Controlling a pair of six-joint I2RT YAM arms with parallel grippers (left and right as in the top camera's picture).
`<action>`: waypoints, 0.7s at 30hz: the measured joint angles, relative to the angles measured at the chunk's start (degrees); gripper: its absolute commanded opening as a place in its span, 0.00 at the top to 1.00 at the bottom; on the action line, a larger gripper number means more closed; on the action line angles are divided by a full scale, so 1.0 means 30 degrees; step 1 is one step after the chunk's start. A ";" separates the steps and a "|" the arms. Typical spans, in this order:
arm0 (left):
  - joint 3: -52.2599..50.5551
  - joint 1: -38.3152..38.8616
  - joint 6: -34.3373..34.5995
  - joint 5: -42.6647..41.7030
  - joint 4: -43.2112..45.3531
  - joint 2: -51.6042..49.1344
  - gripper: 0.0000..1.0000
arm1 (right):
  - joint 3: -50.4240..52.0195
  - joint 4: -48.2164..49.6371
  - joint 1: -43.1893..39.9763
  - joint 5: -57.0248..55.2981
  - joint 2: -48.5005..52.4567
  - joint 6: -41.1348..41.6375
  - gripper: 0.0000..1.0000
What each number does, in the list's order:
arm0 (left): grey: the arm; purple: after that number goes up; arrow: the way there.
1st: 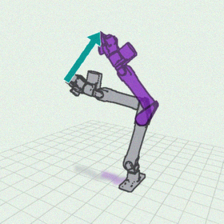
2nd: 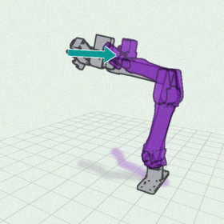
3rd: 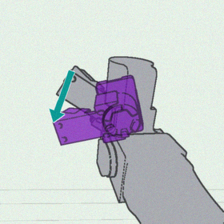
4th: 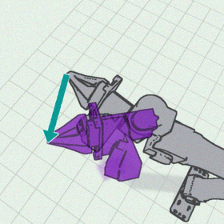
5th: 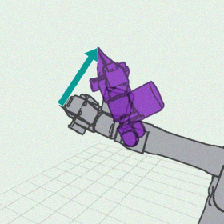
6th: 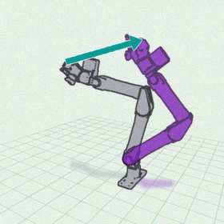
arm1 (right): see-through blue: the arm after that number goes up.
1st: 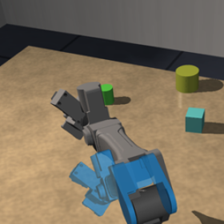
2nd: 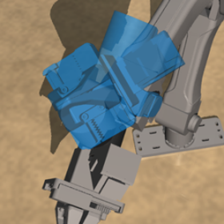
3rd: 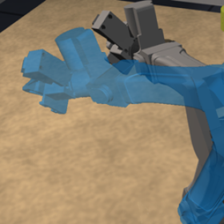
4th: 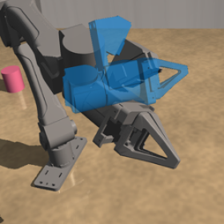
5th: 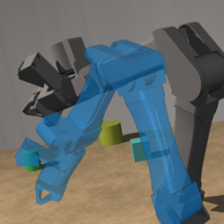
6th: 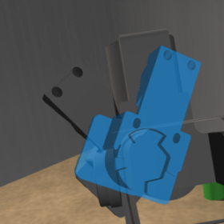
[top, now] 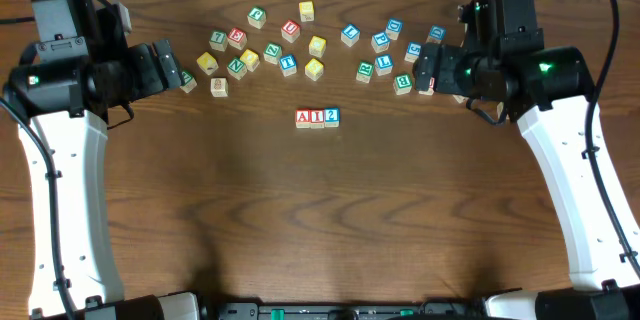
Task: Spell out AI2
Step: 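Lift the right gripper away from the AI2 blocks and retract right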
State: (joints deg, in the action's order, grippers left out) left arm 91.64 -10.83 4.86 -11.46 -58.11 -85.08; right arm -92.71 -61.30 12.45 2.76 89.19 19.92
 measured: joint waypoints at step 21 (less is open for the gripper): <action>0.0000 0.0000 0.0000 -0.0007 0.0000 0.0000 0.02 | 0.1523 0.5508 -0.1202 -0.2812 -0.0816 -0.1712 0.01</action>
State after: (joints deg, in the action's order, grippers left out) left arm 91.64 -10.83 4.86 -11.49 -58.11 -85.08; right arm -88.14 -44.77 8.84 -5.67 86.74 14.79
